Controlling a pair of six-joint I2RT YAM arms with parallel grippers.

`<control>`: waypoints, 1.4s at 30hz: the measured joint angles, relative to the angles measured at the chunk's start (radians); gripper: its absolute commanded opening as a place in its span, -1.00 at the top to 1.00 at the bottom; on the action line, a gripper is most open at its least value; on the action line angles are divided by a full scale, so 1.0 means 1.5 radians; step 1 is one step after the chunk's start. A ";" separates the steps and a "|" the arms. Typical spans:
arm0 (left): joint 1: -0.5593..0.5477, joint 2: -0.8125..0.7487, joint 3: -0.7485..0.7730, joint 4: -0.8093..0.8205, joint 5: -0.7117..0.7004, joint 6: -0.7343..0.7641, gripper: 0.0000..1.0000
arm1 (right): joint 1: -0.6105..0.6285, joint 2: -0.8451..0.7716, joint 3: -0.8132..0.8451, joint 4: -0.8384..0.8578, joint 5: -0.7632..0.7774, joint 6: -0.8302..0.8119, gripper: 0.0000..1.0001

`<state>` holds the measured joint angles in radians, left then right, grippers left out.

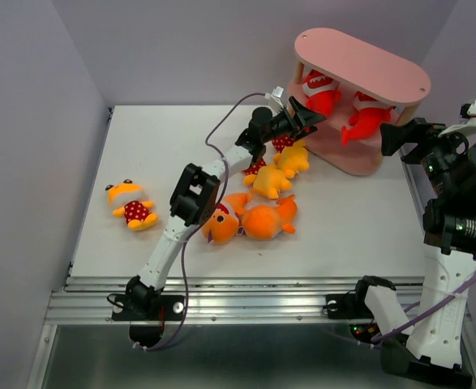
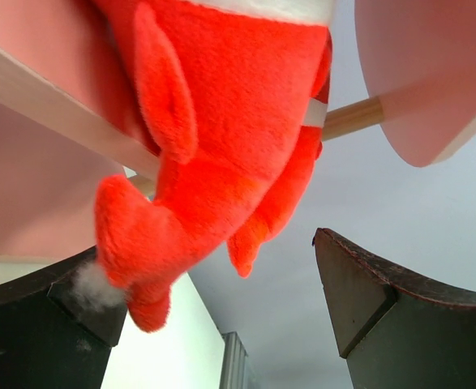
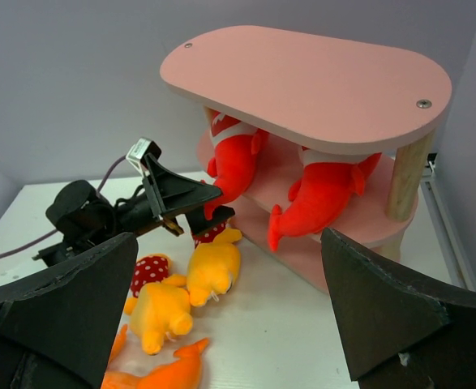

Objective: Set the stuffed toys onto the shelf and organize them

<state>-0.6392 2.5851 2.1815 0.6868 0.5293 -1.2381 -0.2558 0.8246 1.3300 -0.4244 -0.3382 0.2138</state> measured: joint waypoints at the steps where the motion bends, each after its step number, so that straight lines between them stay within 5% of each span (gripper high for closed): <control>1: 0.000 -0.007 -0.009 0.003 0.000 0.001 -0.98 | 0.000 0.000 0.000 0.000 0.000 0.000 -1.00; 19: 0.017 -0.062 -0.113 0.028 0.013 0.008 -0.91 | -0.008 -0.003 0.000 0.005 -0.005 0.001 -1.00; 25: 0.017 -0.062 -0.115 0.028 0.013 0.008 -0.58 | -0.008 -0.005 -0.002 0.009 -0.007 0.001 -1.00; 32: 0.017 -0.062 -0.111 0.030 0.014 0.000 0.09 | -0.008 -0.005 -0.002 0.009 -0.007 0.001 -1.00; 42: 0.021 -0.062 -0.075 0.053 0.019 -0.028 0.45 | -0.008 -0.005 -0.003 0.009 -0.007 0.001 -1.00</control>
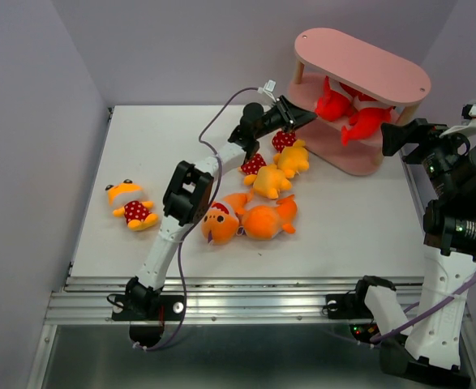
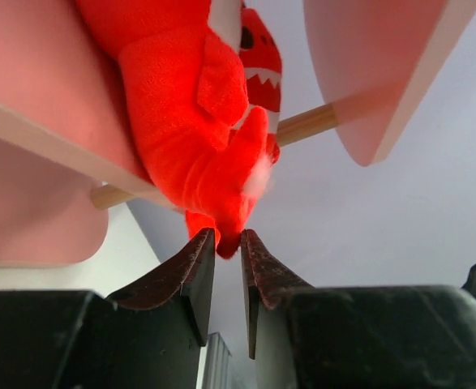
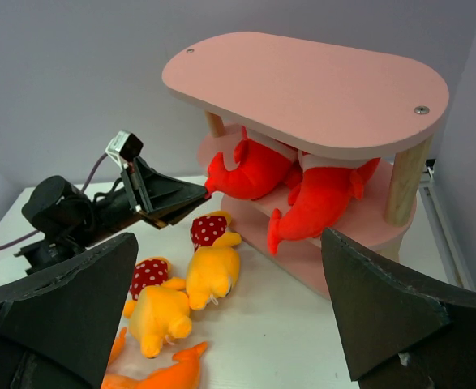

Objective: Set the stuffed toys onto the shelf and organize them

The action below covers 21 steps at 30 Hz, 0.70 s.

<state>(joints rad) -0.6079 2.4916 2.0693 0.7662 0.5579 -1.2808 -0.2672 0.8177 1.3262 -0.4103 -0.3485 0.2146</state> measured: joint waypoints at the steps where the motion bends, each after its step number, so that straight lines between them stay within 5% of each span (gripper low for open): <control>1: 0.001 0.000 0.004 0.001 0.000 -0.001 0.47 | 0.000 0.000 0.000 0.000 0.000 0.000 -1.00; 21: 0.002 0.041 0.048 -0.009 0.001 -0.027 0.51 | 0.000 0.000 0.000 0.000 0.000 0.000 -1.00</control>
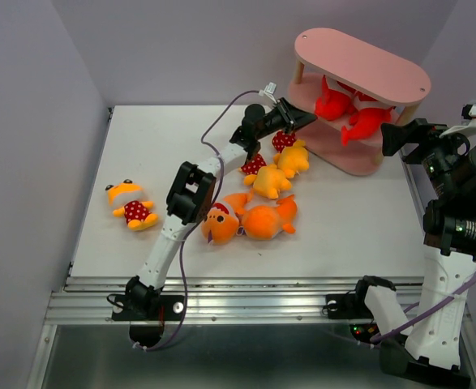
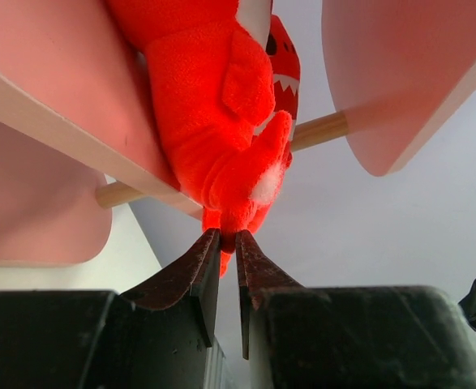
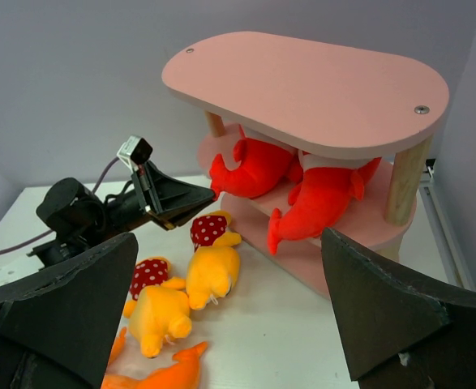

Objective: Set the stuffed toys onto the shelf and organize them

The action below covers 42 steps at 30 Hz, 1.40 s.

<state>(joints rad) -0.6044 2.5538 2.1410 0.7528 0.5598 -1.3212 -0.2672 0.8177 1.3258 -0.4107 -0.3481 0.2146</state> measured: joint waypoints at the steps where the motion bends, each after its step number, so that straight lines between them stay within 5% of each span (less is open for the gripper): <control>1: 0.000 0.002 0.004 -0.002 0.000 0.000 0.51 | 0.000 0.000 0.000 0.000 0.000 0.000 -1.00; 10: 0.003 0.011 0.045 -0.012 -0.007 -0.007 0.47 | 0.000 0.000 0.000 0.000 0.000 0.000 -1.00; 23: 0.010 0.007 -0.083 0.046 -0.007 -0.020 -0.13 | -0.002 -0.004 -0.001 0.000 0.000 0.000 -1.00; 35: 0.024 -0.073 -0.197 0.099 -0.011 0.003 -0.21 | -0.005 -0.005 -0.010 0.001 0.000 0.000 -1.00; 42: 0.027 -0.186 -0.274 0.105 -0.017 0.116 -0.18 | -0.005 -0.004 -0.011 0.003 0.000 0.000 -1.00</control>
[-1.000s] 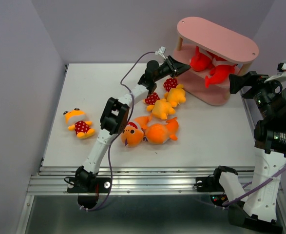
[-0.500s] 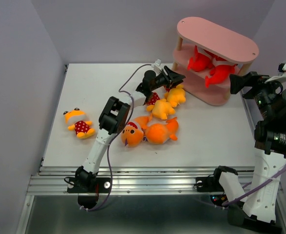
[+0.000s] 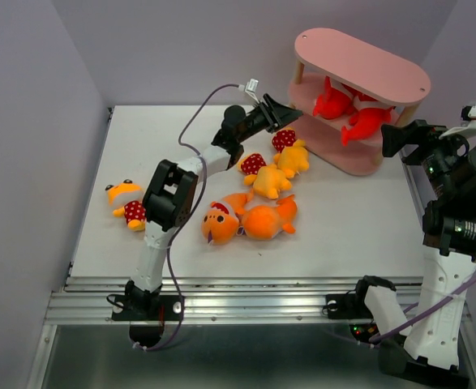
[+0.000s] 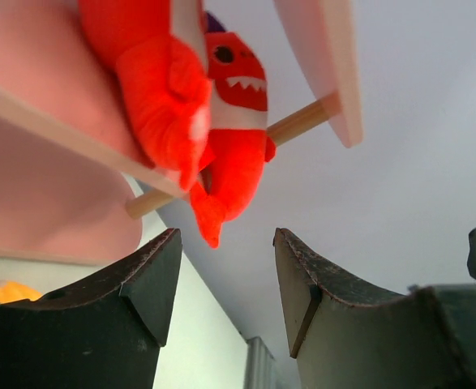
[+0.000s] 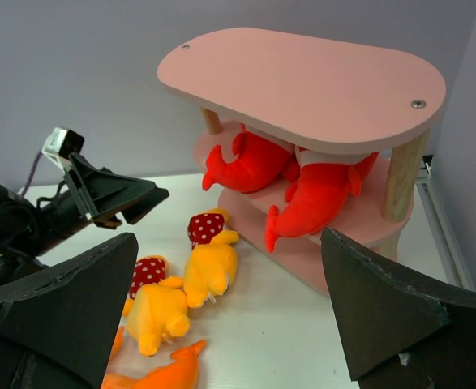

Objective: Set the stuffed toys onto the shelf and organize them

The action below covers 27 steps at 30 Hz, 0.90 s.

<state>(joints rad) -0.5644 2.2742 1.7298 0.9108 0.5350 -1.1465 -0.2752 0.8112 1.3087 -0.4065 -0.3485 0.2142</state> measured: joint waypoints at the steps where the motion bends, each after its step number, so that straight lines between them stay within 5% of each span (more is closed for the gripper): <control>1: 0.001 -0.017 -0.007 -0.004 -0.003 0.021 -0.16 | 0.000 0.000 0.000 0.000 0.000 0.000 -1.00; 7: -0.002 -0.051 0.014 -0.018 -0.008 0.085 -0.09 | 0.000 0.000 0.000 0.002 -0.001 0.000 -1.00; 15: -0.038 0.078 0.260 -0.061 0.007 0.072 -0.06 | -0.005 0.000 0.000 0.003 -0.002 0.001 -1.00; 27: -0.060 0.218 0.396 -0.118 -0.032 0.011 -0.09 | -0.005 0.000 0.000 0.003 -0.003 0.002 -1.00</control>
<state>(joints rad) -0.6544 2.6015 2.3234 0.7334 0.4877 -1.1301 -0.2821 0.8112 1.3087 -0.4023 -0.3523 0.2176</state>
